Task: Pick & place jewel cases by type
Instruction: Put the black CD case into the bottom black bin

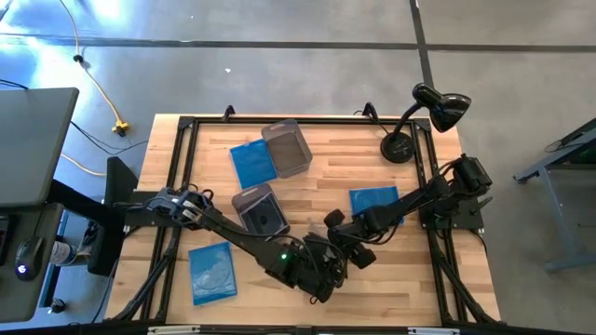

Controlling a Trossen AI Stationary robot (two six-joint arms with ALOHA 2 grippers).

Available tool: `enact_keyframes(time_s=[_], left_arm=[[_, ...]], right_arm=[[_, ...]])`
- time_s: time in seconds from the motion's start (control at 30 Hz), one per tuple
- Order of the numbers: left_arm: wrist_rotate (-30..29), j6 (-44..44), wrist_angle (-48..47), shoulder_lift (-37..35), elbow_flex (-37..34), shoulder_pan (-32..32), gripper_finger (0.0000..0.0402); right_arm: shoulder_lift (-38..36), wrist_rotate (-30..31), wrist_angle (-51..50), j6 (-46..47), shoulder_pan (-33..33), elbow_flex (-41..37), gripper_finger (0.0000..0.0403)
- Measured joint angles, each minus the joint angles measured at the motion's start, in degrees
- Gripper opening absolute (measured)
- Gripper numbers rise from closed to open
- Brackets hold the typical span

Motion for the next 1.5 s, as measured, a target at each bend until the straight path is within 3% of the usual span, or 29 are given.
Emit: enact_keyframes(time_s=[0.37,0.57,1.03,1.5], left_arm=[[2.7,-7.0,-4.0,0.9,-0.5,0.1,0.022],[4.3,-11.5,-7.2,1.0,-0.5,0.3,0.022],[5.8,-11.9,-9.4,1.3,-0.3,0.3,0.0218],[8.1,-11.9,-9.5,1.2,-0.2,0.2,0.0093]], right_arm=[[-0.3,-2.6,2.8,0.6,0.0,0.4,0.0247],[-0.3,-7.3,7.0,0.5,0.0,-1.5,0.0247],[-0.2,-7.3,8.5,-0.8,0.0,-2.8,0.0247],[-0.2,-6.6,8.1,-0.7,0.1,-2.9,0.0247]])
